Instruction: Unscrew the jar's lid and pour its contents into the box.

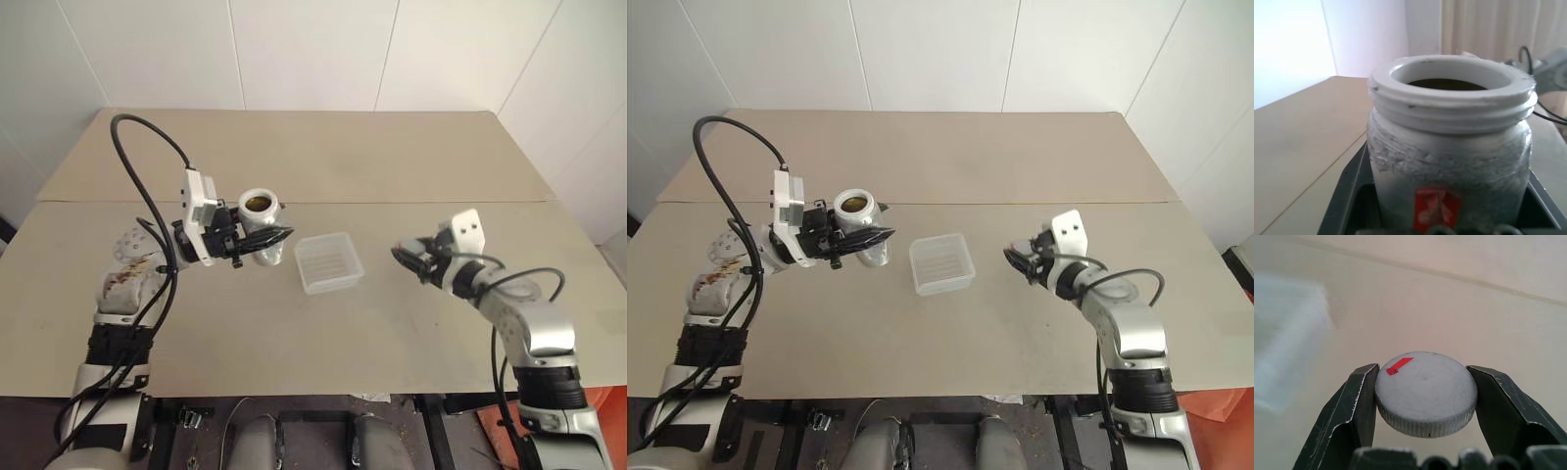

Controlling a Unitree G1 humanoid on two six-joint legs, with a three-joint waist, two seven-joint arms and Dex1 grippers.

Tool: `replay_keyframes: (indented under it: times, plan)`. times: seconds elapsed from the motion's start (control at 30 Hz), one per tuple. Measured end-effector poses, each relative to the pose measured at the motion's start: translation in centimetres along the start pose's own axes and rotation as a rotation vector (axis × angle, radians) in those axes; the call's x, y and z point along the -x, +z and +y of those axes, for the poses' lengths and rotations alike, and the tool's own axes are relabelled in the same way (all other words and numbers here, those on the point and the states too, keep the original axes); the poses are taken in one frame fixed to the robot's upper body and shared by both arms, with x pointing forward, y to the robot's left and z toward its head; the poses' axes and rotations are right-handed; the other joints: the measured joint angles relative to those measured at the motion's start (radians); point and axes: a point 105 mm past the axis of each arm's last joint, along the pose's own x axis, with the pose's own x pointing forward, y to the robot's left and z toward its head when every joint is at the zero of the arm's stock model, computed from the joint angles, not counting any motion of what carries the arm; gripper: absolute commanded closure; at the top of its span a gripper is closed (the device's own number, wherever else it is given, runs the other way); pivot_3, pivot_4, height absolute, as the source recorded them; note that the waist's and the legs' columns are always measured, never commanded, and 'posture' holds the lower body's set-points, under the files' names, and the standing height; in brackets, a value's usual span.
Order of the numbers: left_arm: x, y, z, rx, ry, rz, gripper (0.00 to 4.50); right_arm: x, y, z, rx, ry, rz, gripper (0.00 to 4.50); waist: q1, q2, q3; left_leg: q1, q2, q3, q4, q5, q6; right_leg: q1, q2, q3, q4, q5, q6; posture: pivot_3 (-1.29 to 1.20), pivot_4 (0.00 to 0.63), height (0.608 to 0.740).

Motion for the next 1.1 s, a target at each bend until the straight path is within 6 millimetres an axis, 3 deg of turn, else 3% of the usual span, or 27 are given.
replay_keyframes:
  times: [0.07,0.2,0.3,0.37,0.43,0.53,0.63,0.77,0.87,0.93,1.0,1.1]
  plan:
    - [-0.1,-0.4,0.4,-0.034,0.037,0.023,2.52,-0.1,-1.3,0.2,0.056,0.005,0.043,1.02,0.000,0.000,0.000,0.000,0.000,0.000,0.000,0.000,0.000,0.000,0.000,0.000,0.000,0.000,0.000,0.00,0.150,0.740]
    - [-0.8,-2.0,1.0,-0.150,0.097,0.106,2.52,0.8,-0.7,0.1,0.112,0.080,0.060,0.03,0.005,0.000,0.000,0.000,0.000,0.000,0.000,0.000,0.000,0.001,0.000,0.000,-0.001,0.000,0.000,0.00,0.150,0.740]
    - [-2.2,-2.6,1.6,-0.225,0.159,0.120,2.52,1.9,1.5,0.6,0.115,0.162,0.034,0.03,0.013,0.000,0.000,-0.001,0.000,-0.001,0.000,0.000,0.000,0.001,0.000,0.000,-0.001,0.000,0.000,0.00,0.150,0.740]
    - [-3.0,-2.2,2.2,-0.340,0.201,0.134,2.52,3.2,4.6,1.6,0.045,0.278,-0.032,0.03,0.019,-0.001,0.001,-0.001,0.000,-0.001,0.000,0.000,0.000,0.001,0.000,0.000,-0.002,0.001,0.000,0.00,0.150,0.740]
    - [-3.9,-1.9,2.7,-0.561,0.217,0.178,2.52,4.7,7.9,2.9,0.040,0.394,-0.088,0.03,0.020,-0.001,0.001,0.000,0.000,-0.001,0.000,0.000,0.000,0.001,0.000,0.000,-0.002,0.001,0.000,0.00,0.150,0.740]
    - [-4.9,-2.1,2.8,-1.008,0.145,0.264,2.52,6.0,10.9,5.4,0.043,0.564,-0.105,0.03,0.022,-0.001,0.001,0.000,0.000,-0.001,0.000,0.000,0.000,0.002,0.000,-0.001,-0.002,0.001,-0.001,0.00,0.150,0.740]
    - [-6.4,-2.1,3.5,-1.537,0.039,0.342,2.52,6.0,11.5,6.7,0.021,0.659,-0.060,0.03,0.029,-0.002,0.001,-0.002,-0.001,0.000,0.000,0.000,0.000,0.001,-0.001,-0.001,-0.004,0.003,0.001,0.00,0.150,0.740]
    - [-10.1,0.2,3.2,-2.080,-0.046,0.176,2.52,6.1,12.5,7.5,0.036,0.723,-0.046,0.03,0.051,-0.002,0.001,-0.009,-0.002,0.004,0.001,-0.002,0.003,-0.003,-0.002,-0.004,-0.003,0.003,0.003,0.00,0.150,0.740]
    - [-12.1,0.3,1.8,-2.275,-0.078,0.022,2.52,6.0,12.5,7.7,0.027,0.745,-0.038,0.03,0.054,-0.002,0.001,-0.013,-0.002,0.007,0.001,-0.003,0.006,-0.006,-0.003,-0.003,-0.004,0.004,0.005,0.00,0.150,0.740]
    - [-12.7,-1.2,0.3,-2.338,-0.175,-0.055,2.52,6.0,12.6,7.8,0.030,0.750,-0.035,0.03,0.053,-0.002,0.001,-0.018,-0.002,0.009,0.001,-0.003,0.006,-0.012,-0.003,-0.002,-0.003,0.004,0.005,0.00,0.150,0.740]
    - [-12.3,-3.8,-0.9,-2.365,-0.328,-0.078,2.52,5.8,12.6,8.0,0.018,0.751,-0.038,0.03,0.046,-0.002,0.001,-0.020,-0.002,0.011,0.001,-0.001,0.003,-0.016,-0.003,-0.002,-0.003,0.004,0.005,0.00,0.150,0.740]
    - [-11.6,-5.6,-1.0,-2.352,-0.393,-0.055,2.52,5.7,12.6,8.1,-0.001,0.741,-0.040,0.03,0.041,-0.002,0.001,-0.021,-0.001,0.012,0.001,0.000,0.000,-0.017,-0.003,-0.002,-0.003,0.004,0.005,0.00,0.150,0.740]
